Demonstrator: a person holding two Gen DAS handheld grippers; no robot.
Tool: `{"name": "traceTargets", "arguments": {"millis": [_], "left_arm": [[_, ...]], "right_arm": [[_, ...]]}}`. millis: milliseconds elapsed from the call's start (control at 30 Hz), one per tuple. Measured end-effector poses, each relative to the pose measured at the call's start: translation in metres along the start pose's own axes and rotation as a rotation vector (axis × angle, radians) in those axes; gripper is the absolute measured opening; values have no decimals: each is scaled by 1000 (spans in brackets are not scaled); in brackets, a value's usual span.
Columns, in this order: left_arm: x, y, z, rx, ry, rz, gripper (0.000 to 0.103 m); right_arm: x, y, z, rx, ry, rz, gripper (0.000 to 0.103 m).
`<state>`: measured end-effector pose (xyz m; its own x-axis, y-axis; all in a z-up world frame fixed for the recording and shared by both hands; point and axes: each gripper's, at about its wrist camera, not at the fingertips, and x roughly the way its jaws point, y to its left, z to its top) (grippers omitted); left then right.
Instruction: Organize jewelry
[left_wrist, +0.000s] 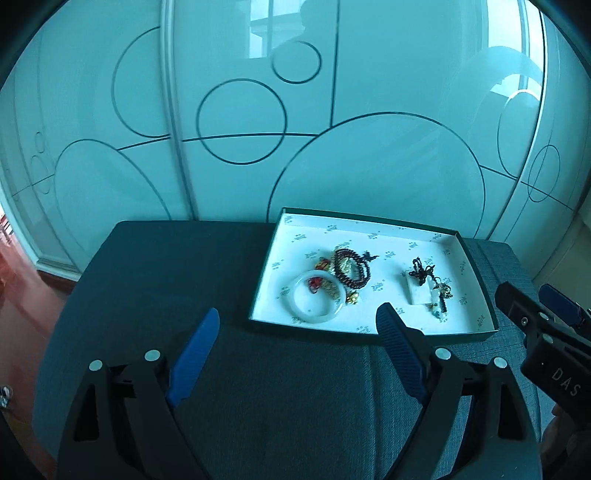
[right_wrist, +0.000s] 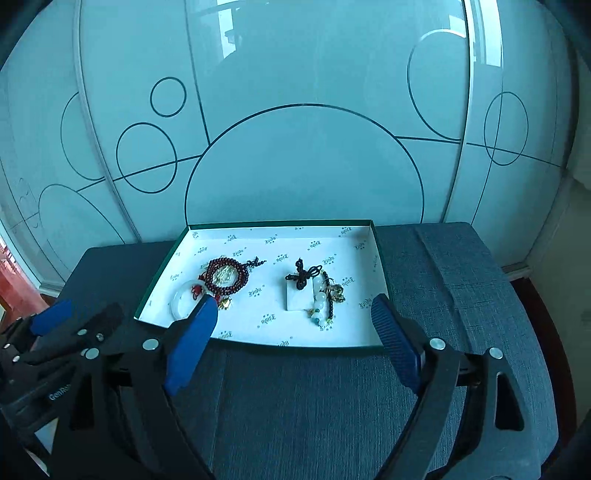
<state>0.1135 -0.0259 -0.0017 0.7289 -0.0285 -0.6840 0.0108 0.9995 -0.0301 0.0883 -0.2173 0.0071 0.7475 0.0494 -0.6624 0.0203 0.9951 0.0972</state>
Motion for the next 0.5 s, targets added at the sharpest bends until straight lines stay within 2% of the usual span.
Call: {"name": "traceTargets", "arguments": {"millis": [233,500], "left_arm": [[-8,-1,0,10,-31,9,86],[-5,0,-4,4,-19,10,86]], "right_arm": [[-3,11,-1,-51,-23,-12,88],[-3,11,-2,-49,-20,-3,89]]}}
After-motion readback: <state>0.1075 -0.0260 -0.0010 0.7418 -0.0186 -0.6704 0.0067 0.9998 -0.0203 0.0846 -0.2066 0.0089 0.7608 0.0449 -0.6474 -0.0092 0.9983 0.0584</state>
